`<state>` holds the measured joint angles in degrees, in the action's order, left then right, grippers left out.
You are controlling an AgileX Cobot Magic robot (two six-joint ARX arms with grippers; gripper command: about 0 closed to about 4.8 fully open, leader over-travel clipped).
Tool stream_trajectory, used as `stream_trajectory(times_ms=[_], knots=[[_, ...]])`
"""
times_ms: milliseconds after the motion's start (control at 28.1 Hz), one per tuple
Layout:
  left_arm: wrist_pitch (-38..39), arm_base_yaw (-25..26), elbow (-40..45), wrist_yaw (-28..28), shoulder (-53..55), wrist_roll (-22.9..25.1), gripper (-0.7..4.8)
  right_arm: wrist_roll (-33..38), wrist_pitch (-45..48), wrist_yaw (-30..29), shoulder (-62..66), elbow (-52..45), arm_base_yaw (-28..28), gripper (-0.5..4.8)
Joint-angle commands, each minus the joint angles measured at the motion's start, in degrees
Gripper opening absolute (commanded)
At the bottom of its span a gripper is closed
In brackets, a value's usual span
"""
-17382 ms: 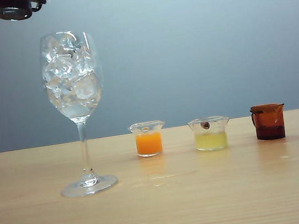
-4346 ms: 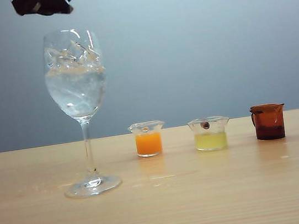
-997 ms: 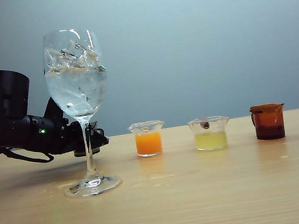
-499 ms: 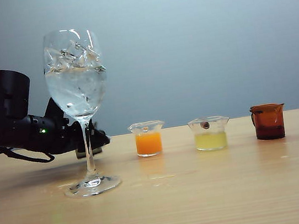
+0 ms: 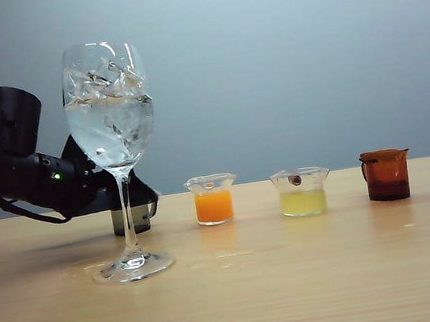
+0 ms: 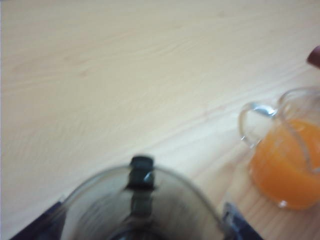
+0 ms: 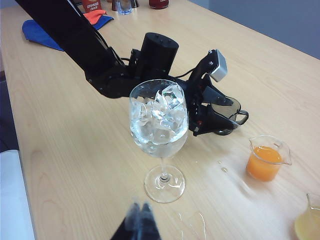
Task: Pick up the first measuring cup from the left, pour the coconut rum inside into the goblet, and finally put the measuring cup back in its original place.
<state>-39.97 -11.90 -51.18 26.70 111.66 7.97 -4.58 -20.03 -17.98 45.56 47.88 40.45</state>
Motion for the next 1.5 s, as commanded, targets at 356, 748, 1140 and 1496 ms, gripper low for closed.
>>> stream_trajectory(times_ms=[356,748,1140,1496], knots=[[31.56,1.53,-0.15,-9.64,-12.52,5.35,4.04,-0.17,0.55,0.00,-0.17,0.22,-0.02,-0.04],[55.19,1.55,-0.15,-15.61,-34.62,9.79,-0.06,-0.15,0.50,0.04,-0.22,0.22,-0.07,-0.04],[71.56,1.25,-0.07,-14.45,-58.75,3.37,-0.06,-0.17,-0.76,1.07,-0.24,0.22,-0.07,-0.05],[68.78,1.22,10.32,-14.51,-81.55,-1.40,-0.06,-0.39,2.12,11.98,-7.89,-6.10,-0.09,-0.05]])
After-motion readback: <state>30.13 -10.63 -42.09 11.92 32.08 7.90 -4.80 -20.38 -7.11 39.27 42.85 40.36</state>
